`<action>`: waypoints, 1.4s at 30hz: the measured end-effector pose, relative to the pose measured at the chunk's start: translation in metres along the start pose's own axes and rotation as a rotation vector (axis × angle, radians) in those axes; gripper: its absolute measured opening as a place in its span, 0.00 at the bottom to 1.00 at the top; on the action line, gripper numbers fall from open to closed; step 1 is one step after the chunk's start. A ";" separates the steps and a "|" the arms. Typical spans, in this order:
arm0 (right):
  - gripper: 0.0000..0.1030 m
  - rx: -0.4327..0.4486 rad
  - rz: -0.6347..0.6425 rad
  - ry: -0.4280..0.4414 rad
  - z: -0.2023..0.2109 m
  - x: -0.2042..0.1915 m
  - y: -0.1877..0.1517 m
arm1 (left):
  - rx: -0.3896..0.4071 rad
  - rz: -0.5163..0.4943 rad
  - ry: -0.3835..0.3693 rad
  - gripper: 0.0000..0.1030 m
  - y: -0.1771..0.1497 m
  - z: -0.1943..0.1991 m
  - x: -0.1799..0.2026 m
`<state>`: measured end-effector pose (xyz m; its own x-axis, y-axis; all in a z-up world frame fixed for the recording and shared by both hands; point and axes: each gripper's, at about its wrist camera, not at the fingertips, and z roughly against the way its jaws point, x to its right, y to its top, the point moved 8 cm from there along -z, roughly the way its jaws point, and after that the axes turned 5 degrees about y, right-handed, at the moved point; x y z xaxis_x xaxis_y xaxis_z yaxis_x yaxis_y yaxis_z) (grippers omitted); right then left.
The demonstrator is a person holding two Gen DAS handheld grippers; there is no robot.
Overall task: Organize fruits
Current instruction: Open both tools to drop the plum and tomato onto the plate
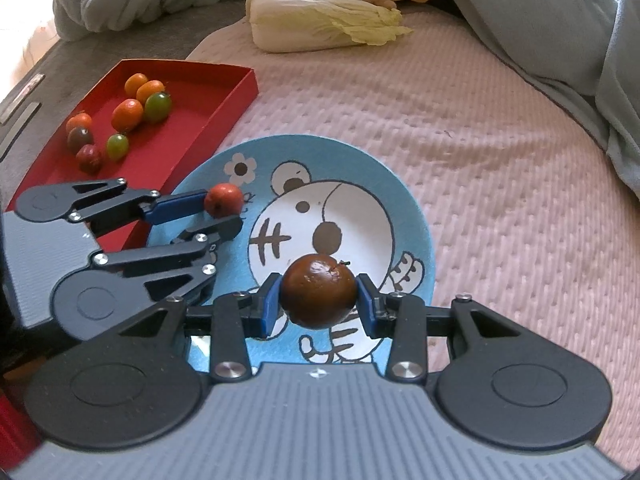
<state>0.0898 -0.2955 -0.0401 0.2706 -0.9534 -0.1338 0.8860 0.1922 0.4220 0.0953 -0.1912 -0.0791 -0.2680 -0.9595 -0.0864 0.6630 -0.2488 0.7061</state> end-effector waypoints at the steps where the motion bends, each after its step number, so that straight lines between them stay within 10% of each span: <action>1: 0.44 0.001 -0.003 -0.003 -0.001 0.001 0.001 | -0.002 0.002 -0.001 0.31 0.000 0.000 -0.001; 17: 0.45 0.025 -0.041 -0.047 -0.010 0.018 0.015 | 0.060 0.066 -0.004 0.44 0.011 0.024 -0.022; 22: 0.68 0.070 -0.037 -0.067 -0.003 0.013 0.024 | 0.073 0.078 0.000 0.44 0.011 0.034 -0.028; 42: 0.68 0.181 0.084 0.034 0.016 -0.053 0.048 | 0.127 0.075 0.078 0.44 -0.012 0.080 -0.079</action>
<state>0.1118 -0.2391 0.0018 0.3558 -0.9268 -0.1201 0.7785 0.2229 0.5867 0.0526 -0.1017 -0.0246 -0.1622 -0.9834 -0.0808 0.5844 -0.1617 0.7952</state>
